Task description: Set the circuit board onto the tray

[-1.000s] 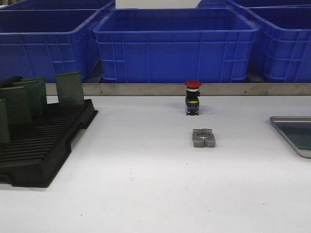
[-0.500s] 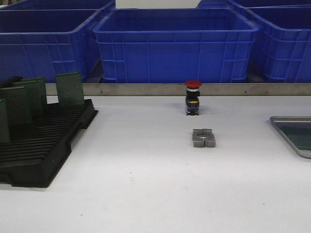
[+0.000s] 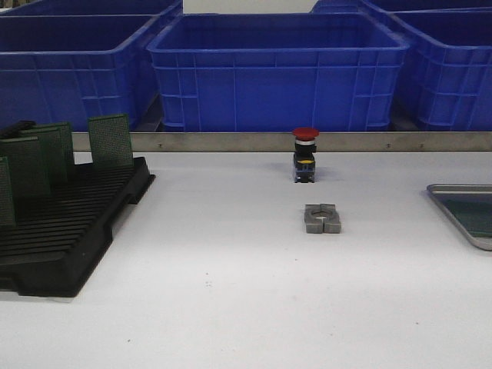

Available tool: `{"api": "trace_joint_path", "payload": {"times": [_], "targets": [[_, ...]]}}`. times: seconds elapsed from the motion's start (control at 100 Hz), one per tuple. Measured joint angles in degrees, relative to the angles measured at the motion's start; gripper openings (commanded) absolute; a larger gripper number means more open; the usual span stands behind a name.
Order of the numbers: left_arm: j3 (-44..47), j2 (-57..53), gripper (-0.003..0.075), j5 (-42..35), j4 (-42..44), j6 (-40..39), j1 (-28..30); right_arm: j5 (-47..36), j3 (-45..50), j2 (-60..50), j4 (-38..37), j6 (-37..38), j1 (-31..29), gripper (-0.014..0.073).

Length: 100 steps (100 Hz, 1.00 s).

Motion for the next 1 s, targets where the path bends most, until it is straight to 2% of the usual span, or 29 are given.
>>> {"api": "trace_joint_path", "payload": {"times": [0.74, 0.84, 0.92, 1.0], "targets": [[0.0, 0.0, -0.0018, -0.1, 0.0, 0.0, 0.0, 0.0, 0.0, 0.0, 0.0, 0.0, 0.0, -0.0067], [0.0, 0.0, -0.0018, -0.1, 2.2, -0.2, 0.0, 0.0, 0.0, 0.0, 0.0, 0.0, 0.0, -0.0067], [0.0, -0.1, -0.0018, -0.1, 7.3, -3.8, 0.0, 0.0, 0.0, 0.0, 0.0, 0.0, 0.0, -0.0067], [0.3, -0.9, -0.0018, -0.1, 16.2, -13.4, 0.0, 0.0, 0.0, 0.0, 0.0, 0.0, 0.0, -0.0067]]}}
